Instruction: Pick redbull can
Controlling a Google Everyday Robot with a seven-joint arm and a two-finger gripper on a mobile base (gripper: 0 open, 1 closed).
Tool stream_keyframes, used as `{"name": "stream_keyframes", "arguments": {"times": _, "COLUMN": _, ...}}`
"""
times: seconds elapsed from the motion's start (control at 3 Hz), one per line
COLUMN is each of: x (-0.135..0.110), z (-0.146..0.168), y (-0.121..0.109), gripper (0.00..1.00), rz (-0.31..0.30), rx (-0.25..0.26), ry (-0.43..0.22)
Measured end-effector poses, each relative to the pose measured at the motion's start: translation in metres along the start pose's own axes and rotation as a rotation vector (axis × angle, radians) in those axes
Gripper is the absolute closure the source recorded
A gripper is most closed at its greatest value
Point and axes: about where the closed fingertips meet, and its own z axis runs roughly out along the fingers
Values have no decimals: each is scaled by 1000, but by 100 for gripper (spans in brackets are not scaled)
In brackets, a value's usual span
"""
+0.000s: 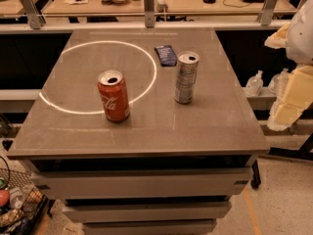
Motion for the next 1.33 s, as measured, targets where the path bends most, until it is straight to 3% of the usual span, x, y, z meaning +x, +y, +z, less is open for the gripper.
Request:
{"name": "stream_keyframes", "arguments": {"times": 0.33, "x": 0, "z": 0, "y": 0, "gripper": 0, "rz": 0, "rx": 0, "ry": 0}}
{"name": "stream_keyframes", "arguments": {"times": 0.67, "x": -2, "z": -2, "y": -2, "gripper": 0, "rz": 42, "rx": -4, "ry": -66}}
{"name": "stream_keyframes", "arguments": {"times": 1.0, "x": 1, "z": 7, "y": -17, "gripper": 0, "rz": 154, "rx": -17, "ry": -222}}
{"name": "stream_keyframes", "arguments": {"times": 1.33, "x": -21, "z": 26, "y": -32, "gripper": 0, "rz": 258, "rx": -87, "ry": -431}}
